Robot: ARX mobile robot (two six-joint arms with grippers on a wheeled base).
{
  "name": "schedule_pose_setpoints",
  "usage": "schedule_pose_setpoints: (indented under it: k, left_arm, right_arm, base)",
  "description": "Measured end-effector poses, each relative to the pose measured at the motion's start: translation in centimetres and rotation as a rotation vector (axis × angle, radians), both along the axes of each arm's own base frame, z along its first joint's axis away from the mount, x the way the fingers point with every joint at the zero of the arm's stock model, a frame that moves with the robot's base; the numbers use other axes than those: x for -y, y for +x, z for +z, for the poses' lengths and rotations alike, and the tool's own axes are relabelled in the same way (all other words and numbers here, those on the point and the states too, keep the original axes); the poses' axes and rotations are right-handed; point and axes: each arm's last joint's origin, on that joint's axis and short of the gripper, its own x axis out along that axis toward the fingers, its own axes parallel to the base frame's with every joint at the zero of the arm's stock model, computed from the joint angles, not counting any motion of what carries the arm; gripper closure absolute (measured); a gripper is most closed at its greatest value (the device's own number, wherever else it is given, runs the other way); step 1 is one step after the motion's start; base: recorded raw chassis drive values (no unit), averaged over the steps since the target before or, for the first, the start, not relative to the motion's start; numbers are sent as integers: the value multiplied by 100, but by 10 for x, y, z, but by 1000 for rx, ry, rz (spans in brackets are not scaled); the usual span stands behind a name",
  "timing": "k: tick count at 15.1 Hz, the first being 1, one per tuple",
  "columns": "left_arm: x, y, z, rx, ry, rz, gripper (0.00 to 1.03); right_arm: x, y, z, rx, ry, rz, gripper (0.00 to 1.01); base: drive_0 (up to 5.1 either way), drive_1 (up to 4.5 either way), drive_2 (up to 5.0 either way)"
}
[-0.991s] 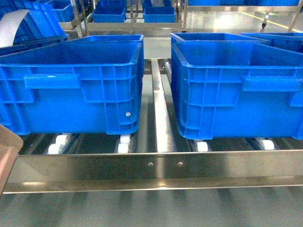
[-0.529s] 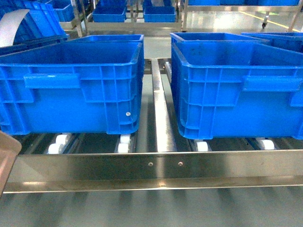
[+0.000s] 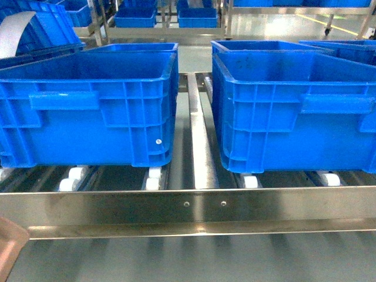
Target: Place part in tray to right shelf
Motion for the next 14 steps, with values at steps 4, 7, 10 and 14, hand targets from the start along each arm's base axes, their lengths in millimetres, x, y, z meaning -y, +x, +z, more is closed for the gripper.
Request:
schedule_pose_setpoints:
  k: [4,7,10,14]
  left_arm:
    - [0,-1,3,31,2,1,90]
    - [0,-1,4,39,2,0,90]
    - [0,-1,4,41,2,0,90]
    - [0,-1,4,41,2,0,90]
  right_arm:
    - [0,0,0,1,0,0,99]
    - [0,0,0,1,0,0,99]
    - [0,0,0,1,0,0,99]
    - [0,0,0,1,0,0,99]
  base:
    - [0,0,0]
    - [0,0,0]
    - [0,0,0]
    - [0,0,0]
